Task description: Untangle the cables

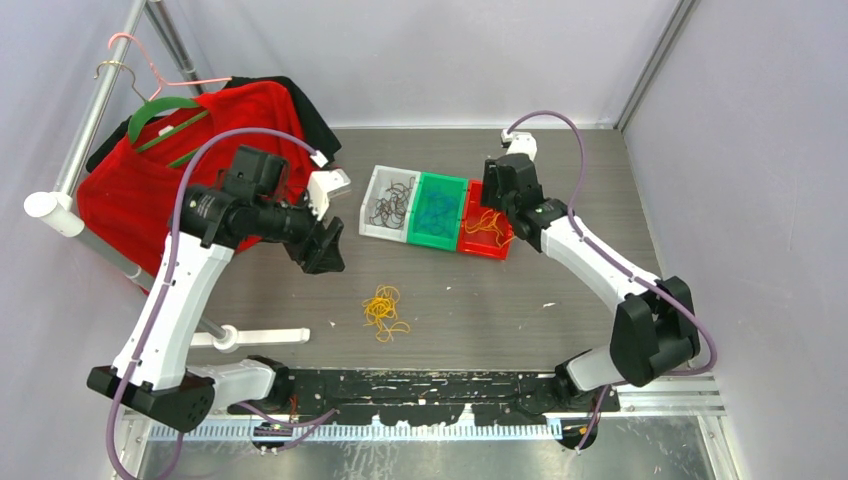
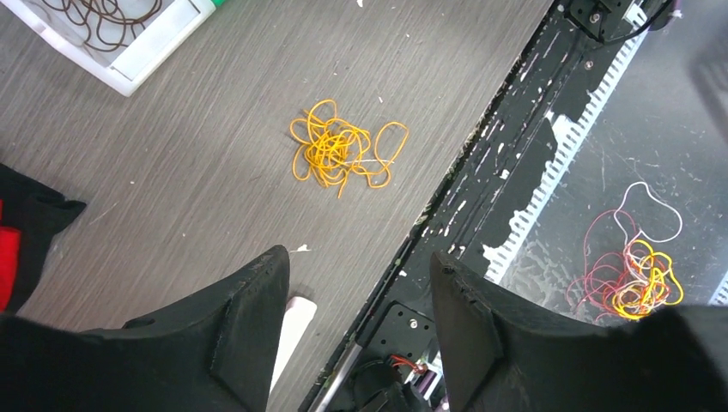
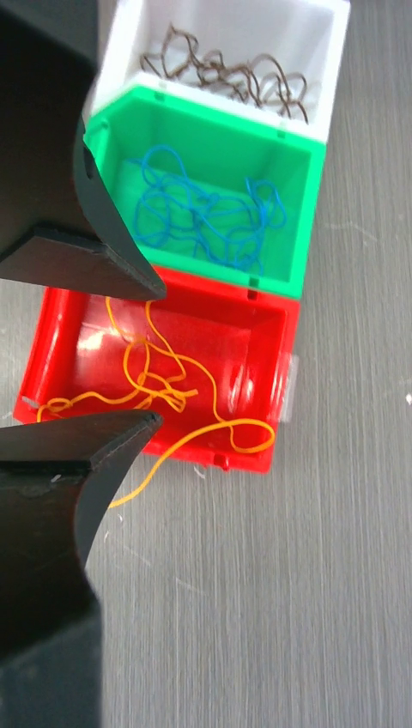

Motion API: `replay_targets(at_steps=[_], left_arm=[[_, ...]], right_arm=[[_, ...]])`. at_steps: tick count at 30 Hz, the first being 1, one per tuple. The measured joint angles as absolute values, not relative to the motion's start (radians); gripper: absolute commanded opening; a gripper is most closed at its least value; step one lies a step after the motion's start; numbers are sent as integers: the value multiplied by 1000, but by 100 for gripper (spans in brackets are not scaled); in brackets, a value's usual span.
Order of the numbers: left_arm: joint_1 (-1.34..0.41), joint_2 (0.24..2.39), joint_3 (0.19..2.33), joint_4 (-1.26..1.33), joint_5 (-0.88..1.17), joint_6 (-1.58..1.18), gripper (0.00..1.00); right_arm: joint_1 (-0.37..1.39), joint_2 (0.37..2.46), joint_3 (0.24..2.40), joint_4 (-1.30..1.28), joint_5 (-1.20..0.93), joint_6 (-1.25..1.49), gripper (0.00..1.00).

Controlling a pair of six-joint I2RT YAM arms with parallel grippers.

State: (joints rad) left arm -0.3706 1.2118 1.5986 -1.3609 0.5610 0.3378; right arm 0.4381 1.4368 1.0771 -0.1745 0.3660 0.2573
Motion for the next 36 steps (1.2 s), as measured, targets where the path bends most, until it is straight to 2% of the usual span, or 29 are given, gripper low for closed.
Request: replay_targets(at_steps=[4,10,14,18,24,30,36], left_arm=[[-350,1219,1578,-1359,562,359,58],[-326,1251,1426,-1330,564,379,55],[-326,1291,1299,-1267,574,378,52],[-328,1383,1211,-1175,587,370,49],[-342,1497,1176,-1065,611,345,51],[-311,1510,1176,-1038,661,341,56],[-197,1464,1196,-1095,706,364,59]], right_arm=[[442,1414,1076,-181,295,287,54],[450,1378,1044,-191,260,323,51],[477,1363,996,-191,238,361,54],[593,1332,941,-177,228,373,58],[742,1289,820,-39,91,403,59],[834,1443,770,135,-92,393,61],[840,1663,776,243,-279,358,61]])
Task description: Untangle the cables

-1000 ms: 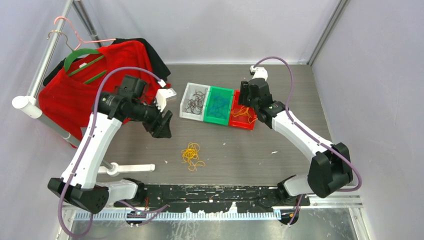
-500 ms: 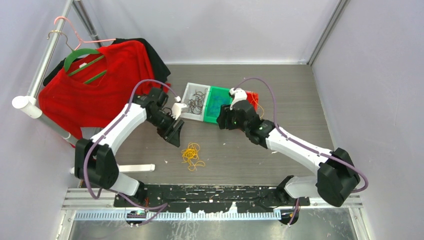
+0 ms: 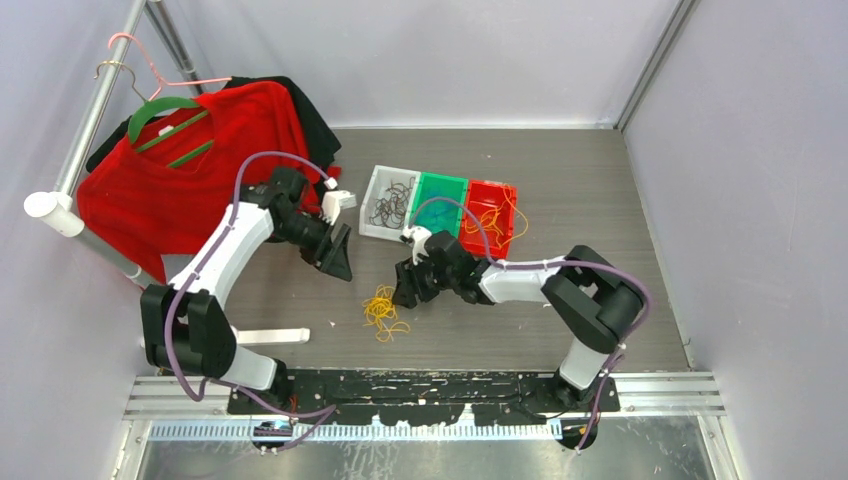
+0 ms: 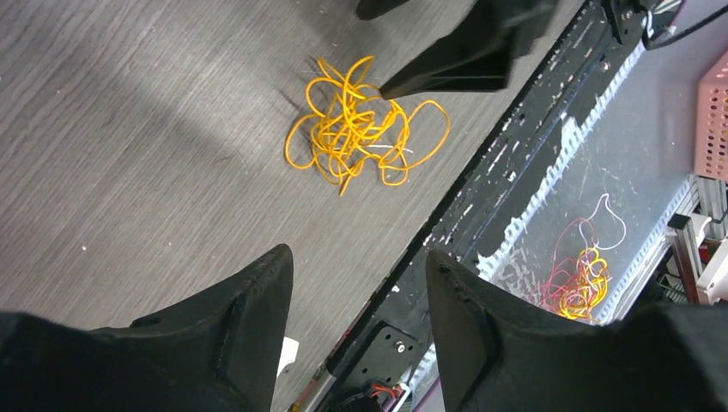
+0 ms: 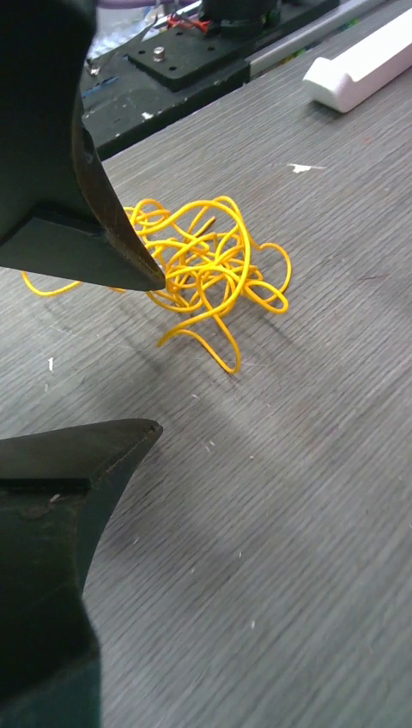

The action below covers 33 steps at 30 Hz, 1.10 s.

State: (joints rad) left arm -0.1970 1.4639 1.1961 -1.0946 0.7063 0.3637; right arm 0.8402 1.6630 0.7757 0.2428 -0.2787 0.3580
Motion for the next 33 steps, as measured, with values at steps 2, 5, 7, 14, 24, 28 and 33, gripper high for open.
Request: replay_targets(at_steps=[2,5,7,14,24,28,33], left_arm=[[-189,1450,1212,-1126,717,381,59],[-189,1427,1221,-1161,728,402,59],[-189,1411,1222,-1178,733,407,59],[-189,1381,1225,-1191,734,409,58],[-189,1358,1227,-1188,746,393,62],[-189,1304,1222,-1171,795,351,76],[-189,1226,1195,-1125,865,278,78]], right_arm=[[840,1708,788,248,-315,342,60],[840,1743,811,262,-338,323,53],[840,1760,830,284,-350,316,46],[840,1787,837,396,-400,349,1],[846,1601,867,258,-392,352,1],[881,1508,978,165,-370,351,1],[942,1476,1070,107,-355,352,1]])
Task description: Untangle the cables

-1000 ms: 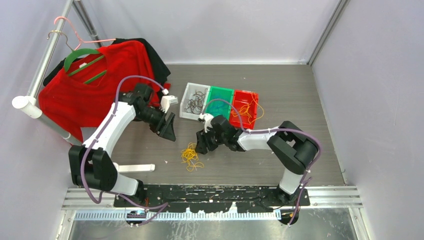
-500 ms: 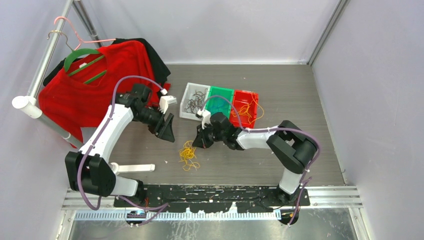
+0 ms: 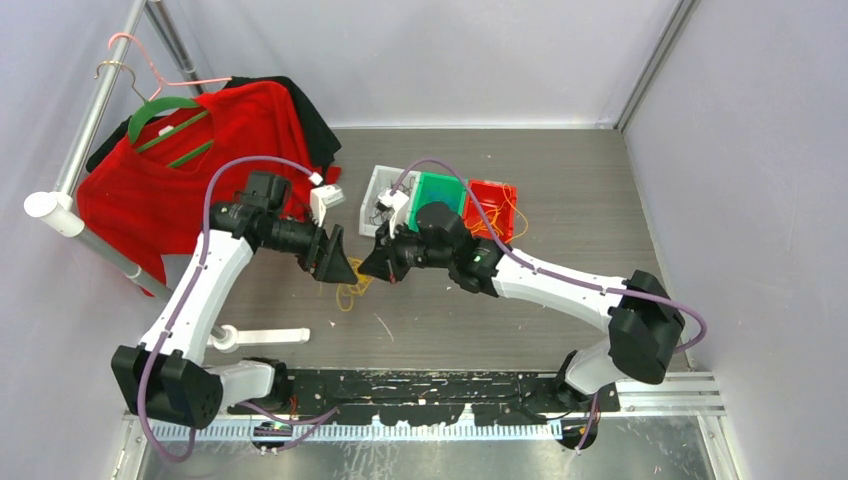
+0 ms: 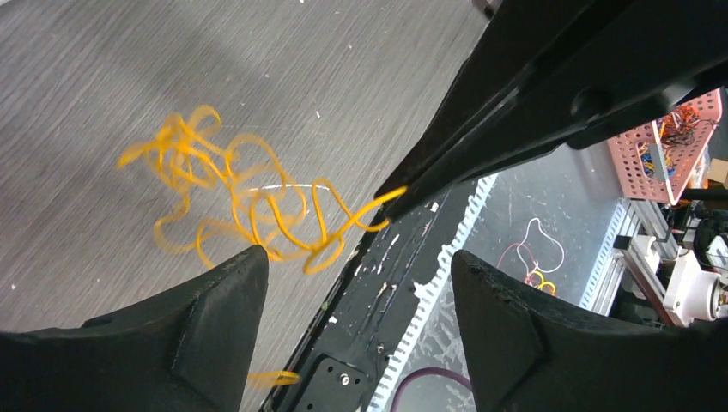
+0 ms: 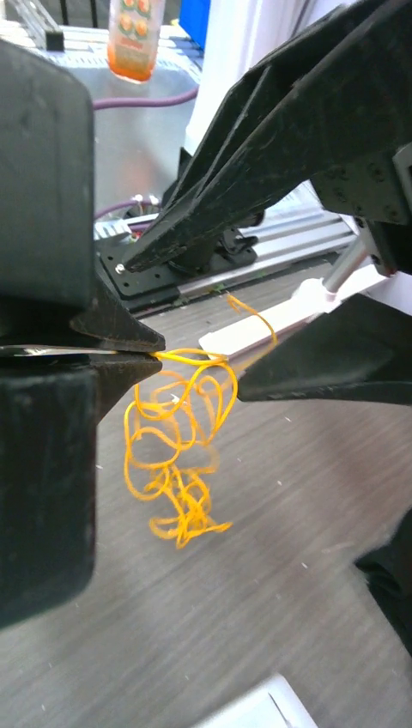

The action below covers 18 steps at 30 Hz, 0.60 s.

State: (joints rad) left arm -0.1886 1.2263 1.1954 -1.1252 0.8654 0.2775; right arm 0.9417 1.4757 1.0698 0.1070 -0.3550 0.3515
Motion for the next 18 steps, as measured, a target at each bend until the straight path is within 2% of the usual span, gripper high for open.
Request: replay_targets(at_steps=[8,10,12,18], left_arm=[[-189,1177,1107,-1062,879,263,70],[-189,1161,1084,-1056,869,275,64],[-189,1148,1068,-1050,867,290,54],[-189,1129,1055,-1027,913,274,13]], right_arm=[[958,1465,1069,66,-358,411,1],[956,1457,1069,64,-368,427,1],[955,1446,1069,62,-383,443,1],[955,1437,1069,62,-418,477,1]])
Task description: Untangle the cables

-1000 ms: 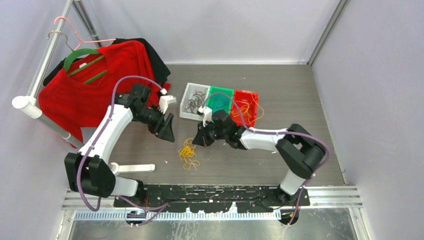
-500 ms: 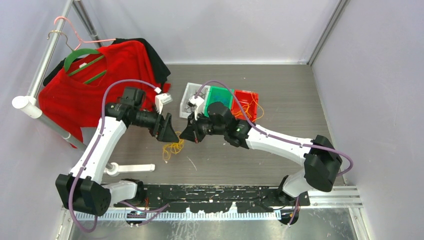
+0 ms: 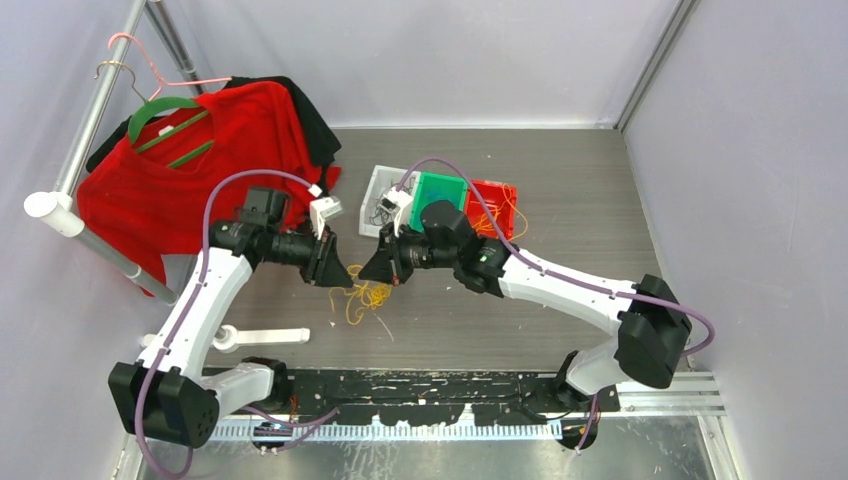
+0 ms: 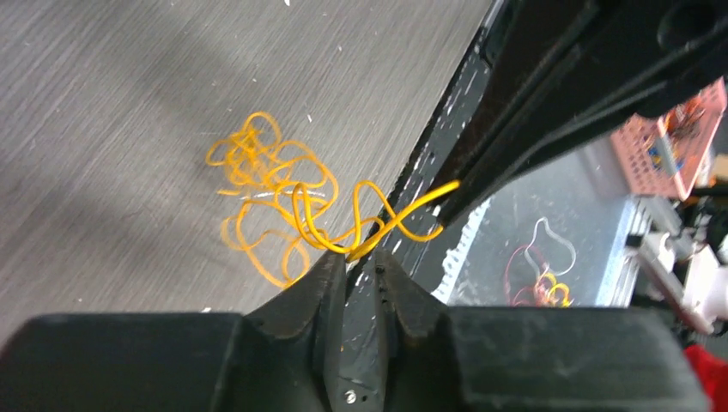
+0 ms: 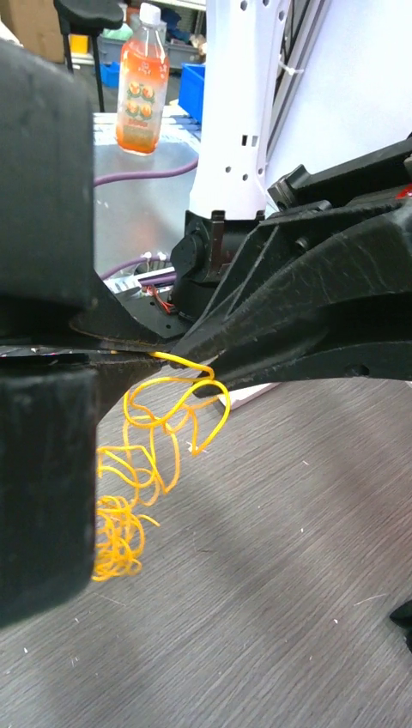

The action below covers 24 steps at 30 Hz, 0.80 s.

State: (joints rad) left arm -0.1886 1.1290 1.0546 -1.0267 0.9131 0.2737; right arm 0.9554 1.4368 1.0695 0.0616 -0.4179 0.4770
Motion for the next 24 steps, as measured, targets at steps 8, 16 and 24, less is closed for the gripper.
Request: replay_targets(at_steps=[8,16,24], left_arm=[[-189,1150,1060,-1006,897,243,0],[-192,1147,1125,-1024,788,270,0],[-193,1093,1208,-1082,644,364,0]], right_arm=[[955,1424,1067,62,-404,513,1],[956,1411,1071,9,-332,492,1],[955,1358,1125,-173,-269,389,1]])
